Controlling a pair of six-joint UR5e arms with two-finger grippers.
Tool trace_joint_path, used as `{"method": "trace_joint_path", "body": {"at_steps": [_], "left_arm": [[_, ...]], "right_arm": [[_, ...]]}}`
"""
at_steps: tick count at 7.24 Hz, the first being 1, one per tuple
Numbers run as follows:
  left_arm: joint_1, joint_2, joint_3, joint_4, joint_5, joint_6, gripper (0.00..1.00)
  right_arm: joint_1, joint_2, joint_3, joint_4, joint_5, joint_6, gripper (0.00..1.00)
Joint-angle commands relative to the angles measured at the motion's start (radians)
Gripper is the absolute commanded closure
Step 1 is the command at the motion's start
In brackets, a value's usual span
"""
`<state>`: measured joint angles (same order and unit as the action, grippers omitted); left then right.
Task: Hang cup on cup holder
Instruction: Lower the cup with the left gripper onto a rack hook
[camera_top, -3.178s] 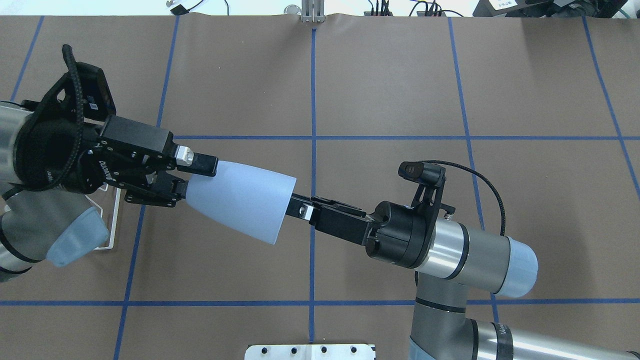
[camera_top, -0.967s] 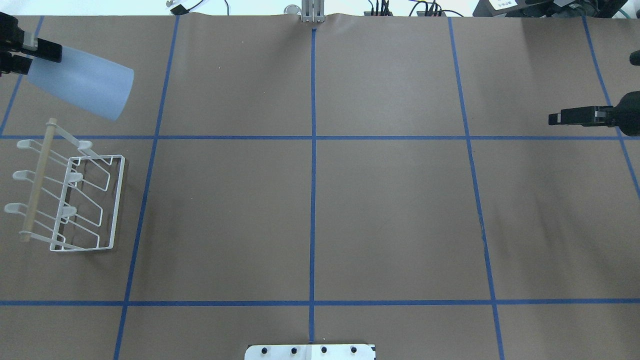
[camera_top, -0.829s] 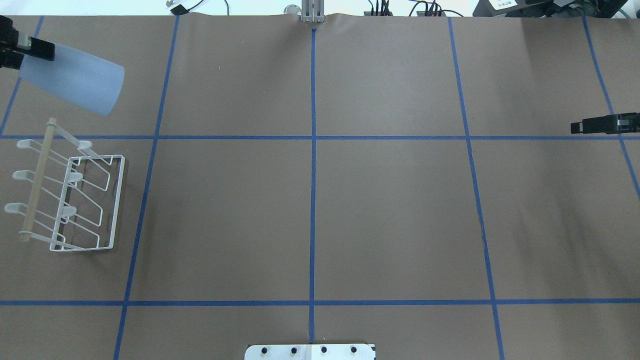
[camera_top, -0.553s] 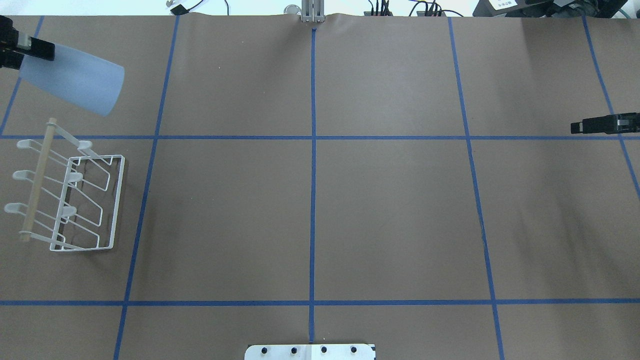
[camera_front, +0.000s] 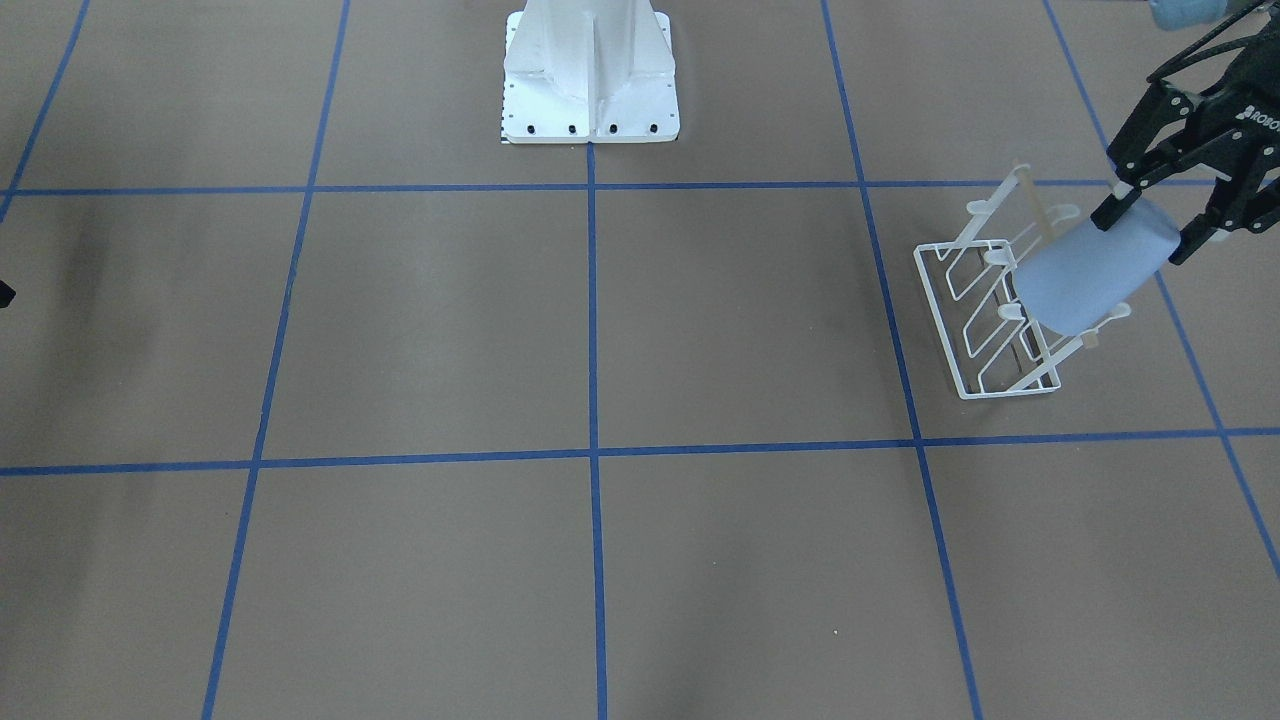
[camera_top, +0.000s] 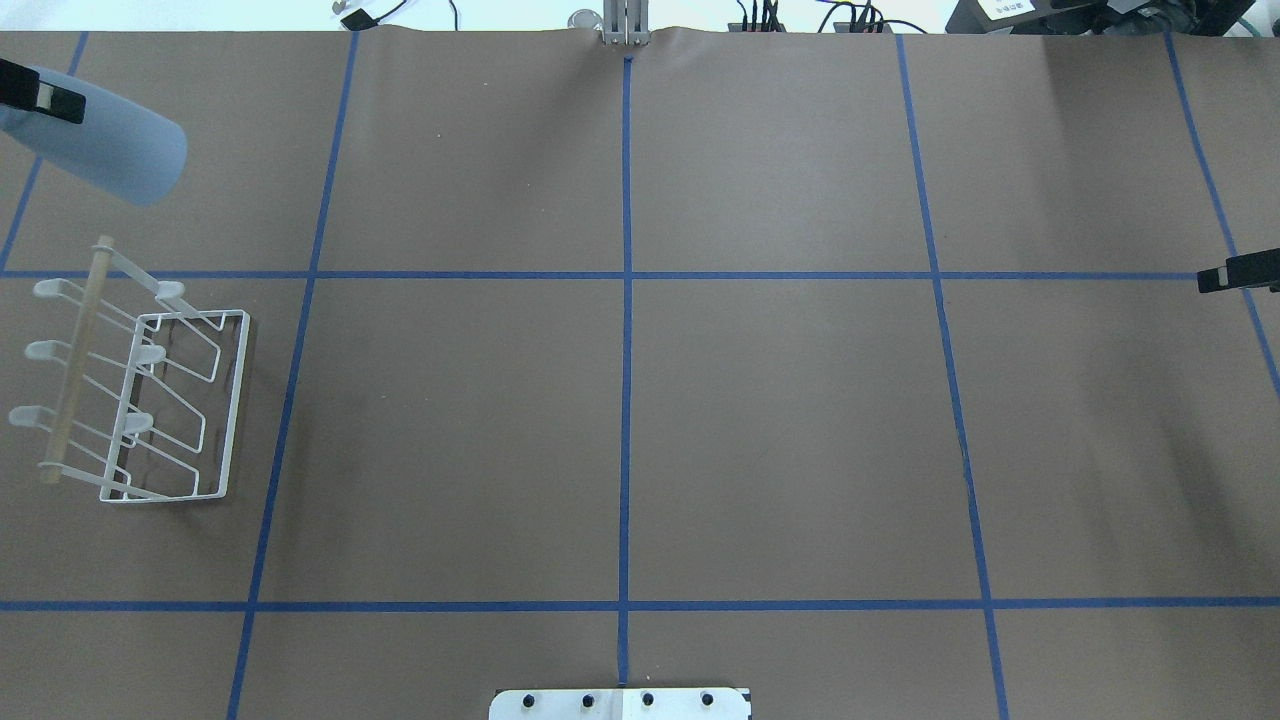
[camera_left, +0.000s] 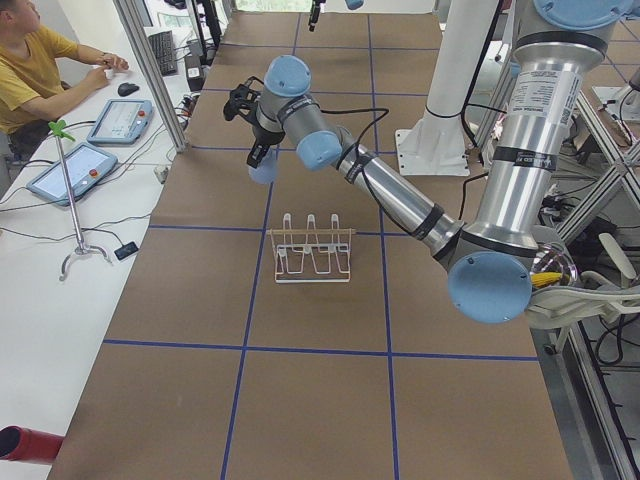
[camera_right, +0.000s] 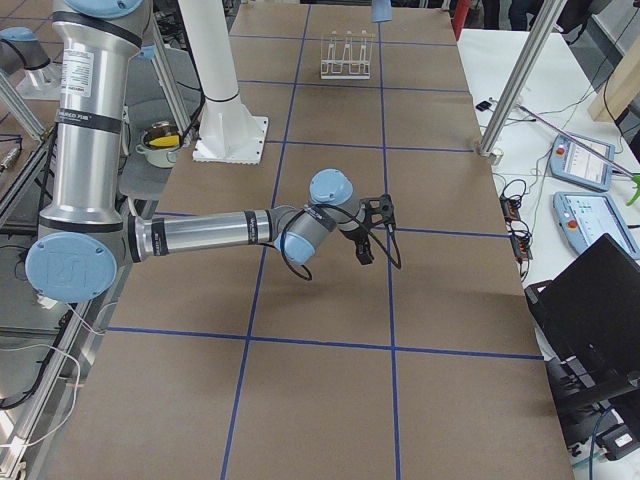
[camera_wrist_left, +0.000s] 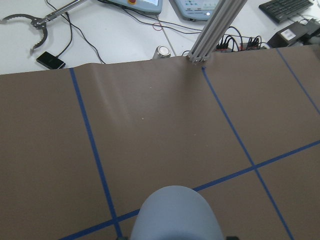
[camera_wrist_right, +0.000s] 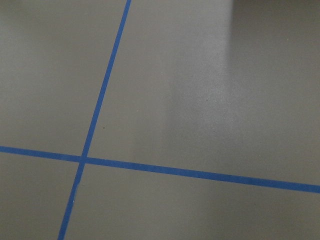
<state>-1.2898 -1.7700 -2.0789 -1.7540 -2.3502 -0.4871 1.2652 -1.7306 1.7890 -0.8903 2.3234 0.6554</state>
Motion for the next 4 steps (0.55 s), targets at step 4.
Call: {"method": "trace_joint_path", "body": {"at_steps": [4], "left_arm": [[0.081,0.003,-0.138,0.487,0.103,0.119,1.0]], "right_arm": [[0.144,0.015,0.065,-0.69,-0.082,-0.674,0.0]]}}
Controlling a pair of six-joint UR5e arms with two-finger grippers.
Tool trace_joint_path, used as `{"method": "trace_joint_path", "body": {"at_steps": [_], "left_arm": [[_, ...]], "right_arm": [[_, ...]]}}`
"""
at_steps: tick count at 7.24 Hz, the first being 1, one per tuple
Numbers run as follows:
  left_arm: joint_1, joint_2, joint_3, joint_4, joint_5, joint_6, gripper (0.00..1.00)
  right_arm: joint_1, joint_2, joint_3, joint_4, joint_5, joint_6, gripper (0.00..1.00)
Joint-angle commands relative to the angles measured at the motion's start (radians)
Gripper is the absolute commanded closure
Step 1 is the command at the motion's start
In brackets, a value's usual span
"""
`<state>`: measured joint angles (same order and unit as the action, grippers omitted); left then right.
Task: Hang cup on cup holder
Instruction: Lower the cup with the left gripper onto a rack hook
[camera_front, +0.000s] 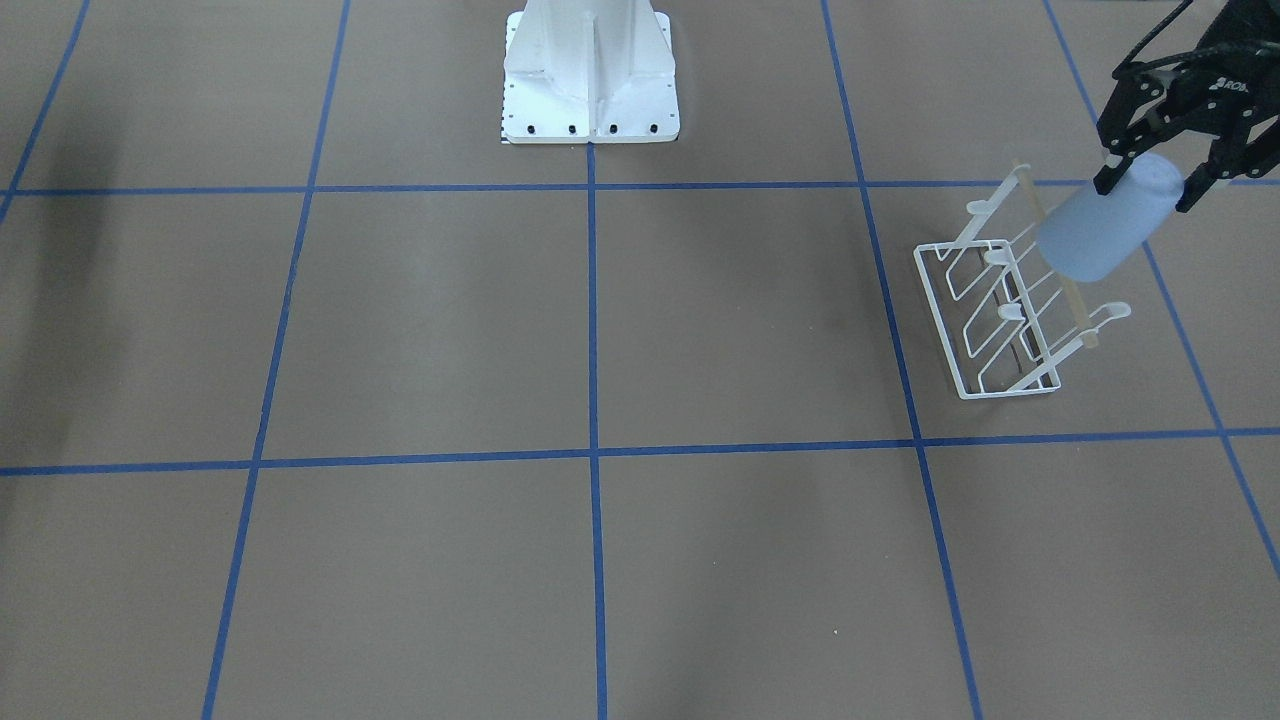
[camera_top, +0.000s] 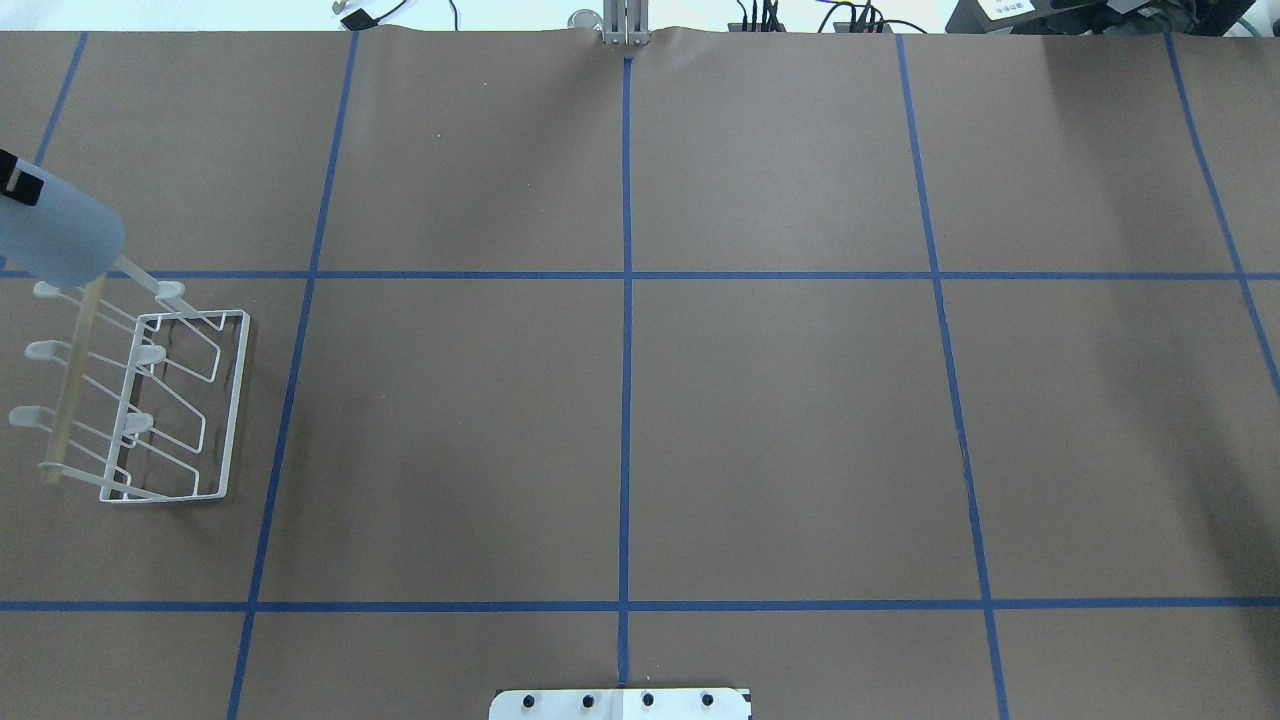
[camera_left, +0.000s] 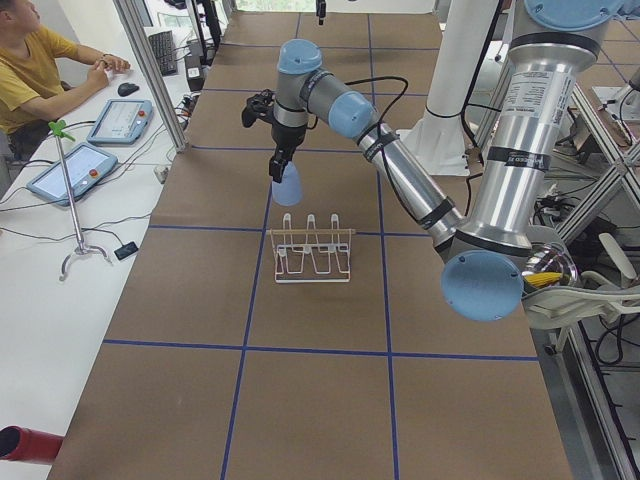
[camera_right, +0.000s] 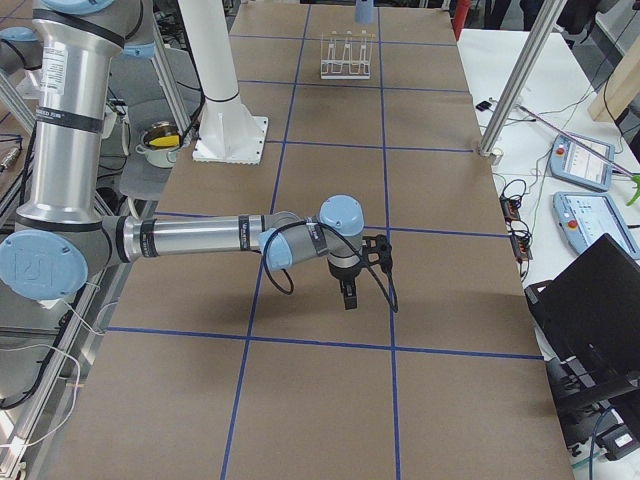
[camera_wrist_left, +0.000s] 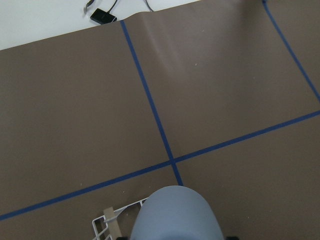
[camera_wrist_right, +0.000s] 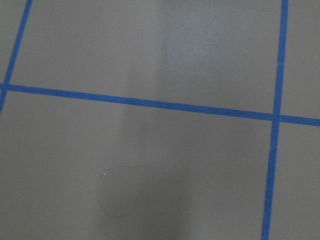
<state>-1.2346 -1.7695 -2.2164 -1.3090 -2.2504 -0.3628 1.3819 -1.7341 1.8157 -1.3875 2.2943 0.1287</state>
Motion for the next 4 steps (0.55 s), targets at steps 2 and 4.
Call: {"method": "trace_joint_path", "body": {"at_steps": [2,4], "left_arm": [[0.089,0.009,0.021,0.025,0.005,-0.045,1.0],[0.093,0.004,0.044,-0.044,0.015,-0.092,1.0]], "right_arm": [[0.063,0.065,0.054,-0.297,-0.104,-0.268,0.0],[0.063,0.068,0.05,-0.291,-0.099,-0.268,0.0]]}}
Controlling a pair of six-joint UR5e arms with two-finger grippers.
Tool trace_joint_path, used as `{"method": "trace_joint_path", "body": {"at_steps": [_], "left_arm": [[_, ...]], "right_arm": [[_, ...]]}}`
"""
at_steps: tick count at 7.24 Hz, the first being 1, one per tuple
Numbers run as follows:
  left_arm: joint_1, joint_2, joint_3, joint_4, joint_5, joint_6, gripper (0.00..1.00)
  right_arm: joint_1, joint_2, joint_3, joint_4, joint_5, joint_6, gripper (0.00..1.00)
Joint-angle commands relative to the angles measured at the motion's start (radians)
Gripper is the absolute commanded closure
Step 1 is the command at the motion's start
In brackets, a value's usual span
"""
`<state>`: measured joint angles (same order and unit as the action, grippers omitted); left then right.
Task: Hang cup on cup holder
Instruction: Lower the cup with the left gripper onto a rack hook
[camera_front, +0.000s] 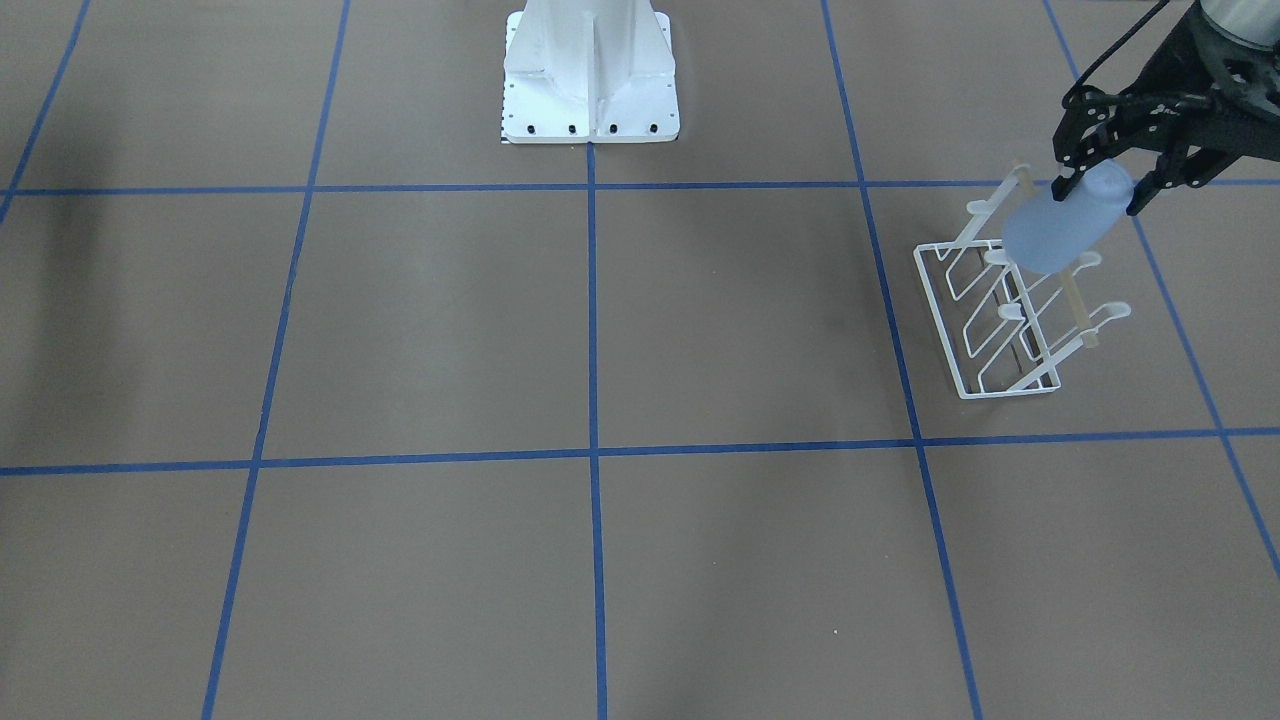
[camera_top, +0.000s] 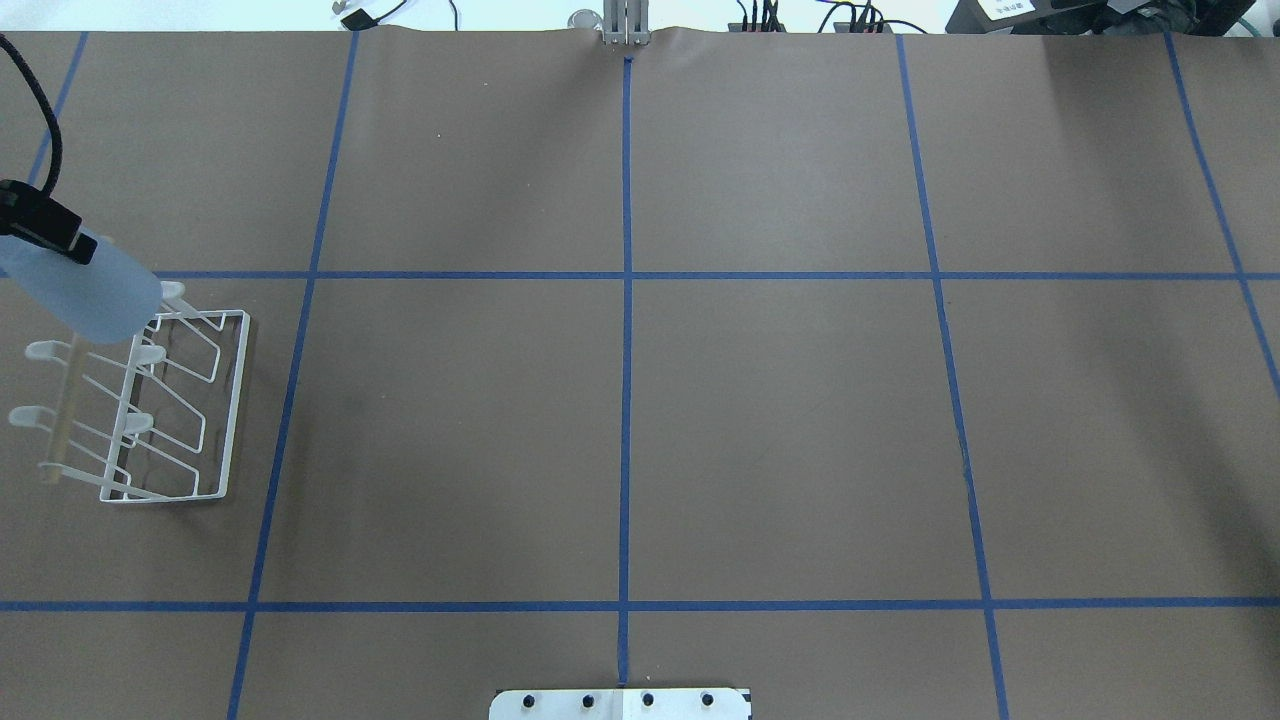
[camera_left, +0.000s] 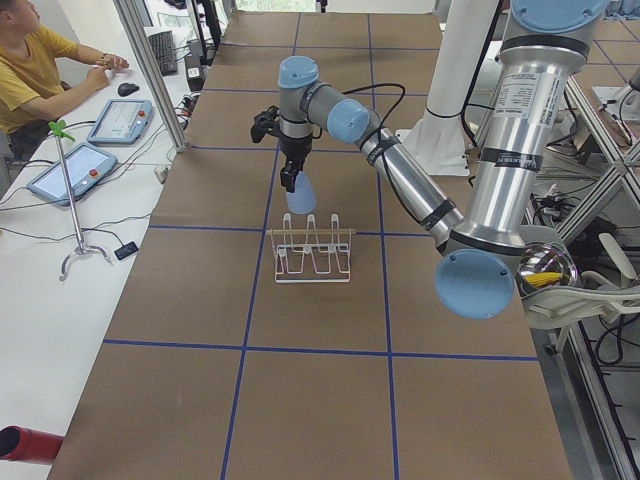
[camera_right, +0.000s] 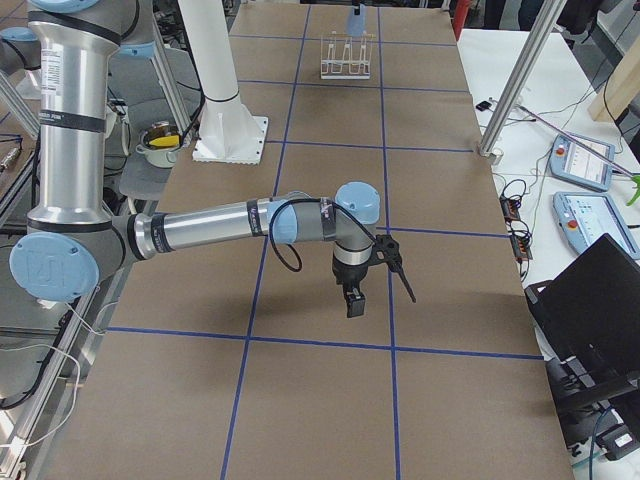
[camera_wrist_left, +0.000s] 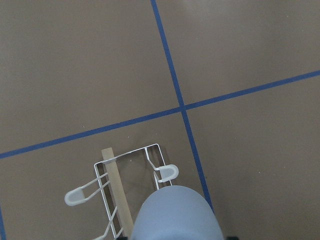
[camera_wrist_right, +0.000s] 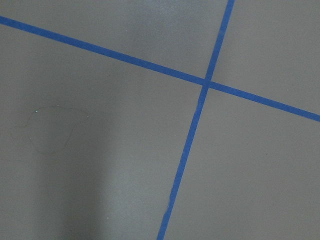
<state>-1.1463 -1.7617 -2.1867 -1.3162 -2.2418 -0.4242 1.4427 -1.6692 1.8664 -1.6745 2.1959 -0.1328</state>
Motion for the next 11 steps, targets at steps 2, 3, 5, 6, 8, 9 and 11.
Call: {"method": "trace_joint_path", "body": {"at_steps": [2,3,5,6,8,9,11], "left_arm": [[0.02,-0.021,0.059,-0.145,0.117,-0.135,1.0],[0.037,-0.021,0.08,-0.171,0.178,-0.151,1.0],[0.079,-0.021,0.12,-0.227,0.186,-0.191,1.0],[0.097,-0.015,0.12,-0.228,0.186,-0.202,1.0],[0.125,-0.01,0.13,-0.227,0.2,-0.205,1.0],[0.138,-0.01,0.145,-0.227,0.223,-0.205,1.0],[0.163,-0.009,0.172,-0.228,0.243,-0.206,1.0]], "right_arm": [[0.002,0.0,0.0,-0.002,0.007,0.002,0.0],[0.002,0.0,0.0,-0.002,0.007,0.004,0.0],[0.002,0.002,-0.001,-0.002,0.007,0.004,0.0],[0.002,0.002,-0.001,-0.002,0.007,0.004,0.0],[0.002,0.002,-0.001,-0.002,0.007,0.004,0.0],[0.002,0.002,-0.004,-0.002,0.007,0.004,0.0],[0.002,0.003,-0.003,-0.002,0.007,0.006,0.0]]}}
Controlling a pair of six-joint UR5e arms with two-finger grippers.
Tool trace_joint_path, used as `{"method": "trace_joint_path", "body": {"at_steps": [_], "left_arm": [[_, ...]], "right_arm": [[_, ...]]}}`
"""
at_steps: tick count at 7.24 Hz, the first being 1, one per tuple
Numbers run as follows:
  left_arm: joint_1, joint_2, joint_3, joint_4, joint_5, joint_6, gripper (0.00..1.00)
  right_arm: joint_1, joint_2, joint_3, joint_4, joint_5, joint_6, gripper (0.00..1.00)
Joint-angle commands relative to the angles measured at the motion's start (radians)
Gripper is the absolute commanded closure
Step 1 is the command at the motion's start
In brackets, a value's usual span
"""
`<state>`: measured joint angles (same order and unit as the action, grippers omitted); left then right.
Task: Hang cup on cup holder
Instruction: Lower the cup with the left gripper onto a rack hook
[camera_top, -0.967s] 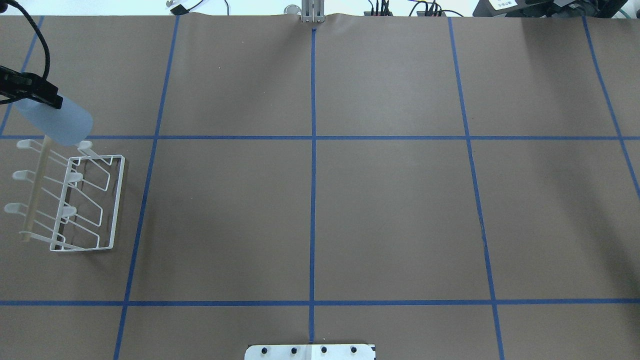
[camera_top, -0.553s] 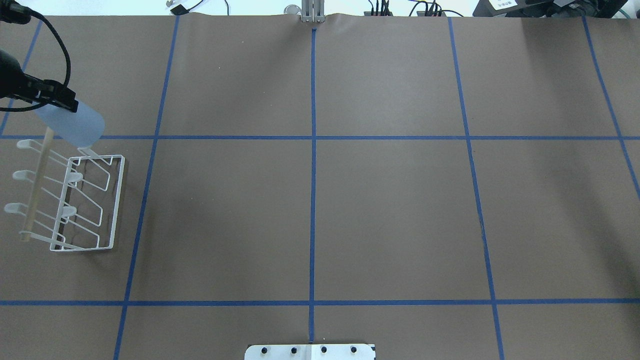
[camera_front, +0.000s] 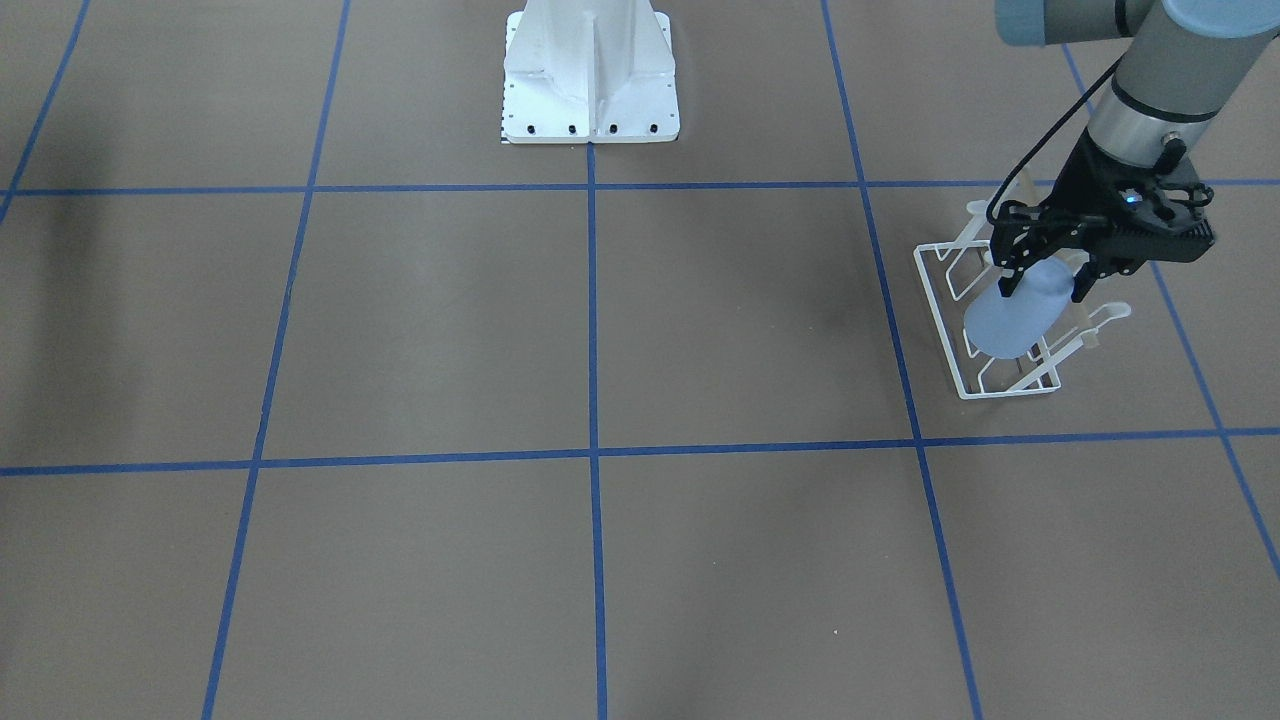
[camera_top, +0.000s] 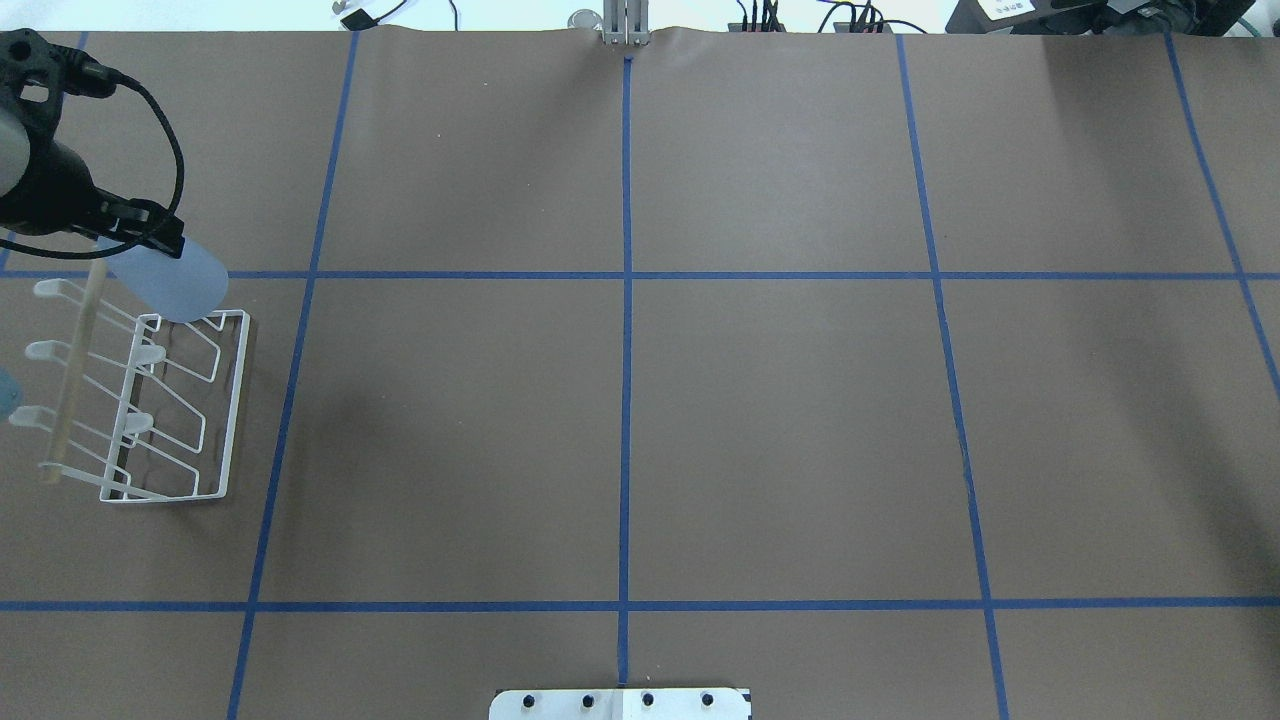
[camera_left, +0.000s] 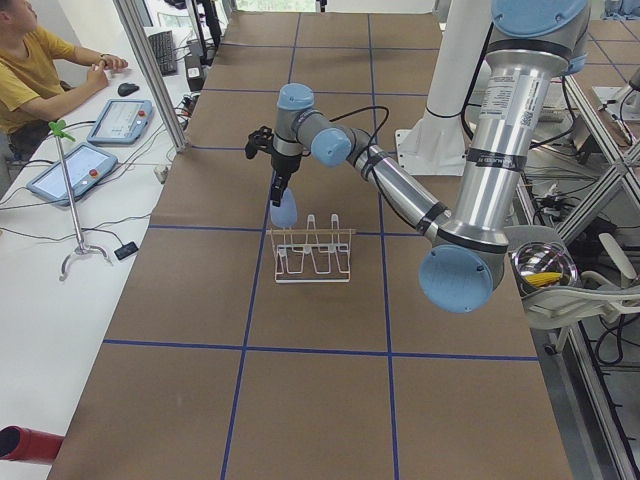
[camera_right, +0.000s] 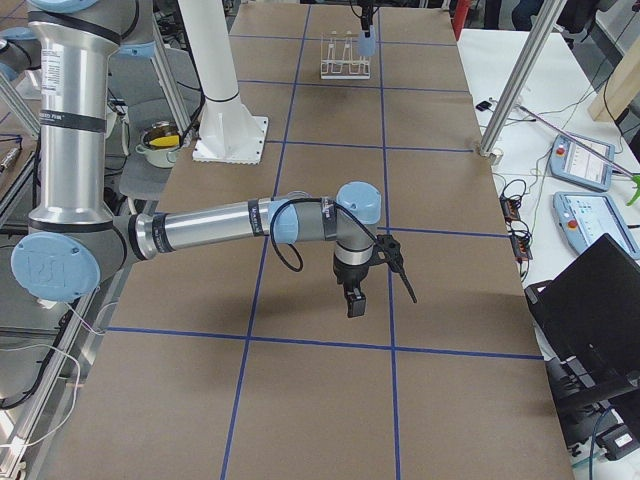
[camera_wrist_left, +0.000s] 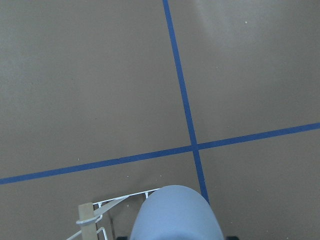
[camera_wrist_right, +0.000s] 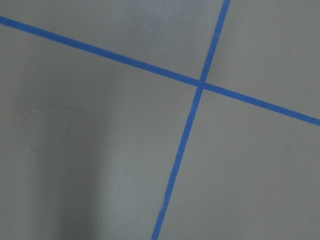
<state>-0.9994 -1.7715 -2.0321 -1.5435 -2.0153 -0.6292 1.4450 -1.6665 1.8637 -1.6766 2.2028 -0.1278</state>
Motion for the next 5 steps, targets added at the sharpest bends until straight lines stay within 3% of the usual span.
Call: {"method": "trace_joint_path", "body": {"at_steps": [1,3,5], "left_arm": [[0.028,0.001,0.038,-0.003,0.023,-0.001,1.0],[0.038,0.0,0.079,-0.042,0.024,-0.001,1.0],[0.039,0.0,0.18,-0.177,0.023,-0.004,1.0]], "right_arm": [[0.0,0.001,0.0,0.0,0.0,0.001,0.0],[-0.002,0.001,-0.001,0.0,0.0,0.001,0.0],[0.0,0.001,-0.001,0.0,0.0,0.001,0.0]]}}
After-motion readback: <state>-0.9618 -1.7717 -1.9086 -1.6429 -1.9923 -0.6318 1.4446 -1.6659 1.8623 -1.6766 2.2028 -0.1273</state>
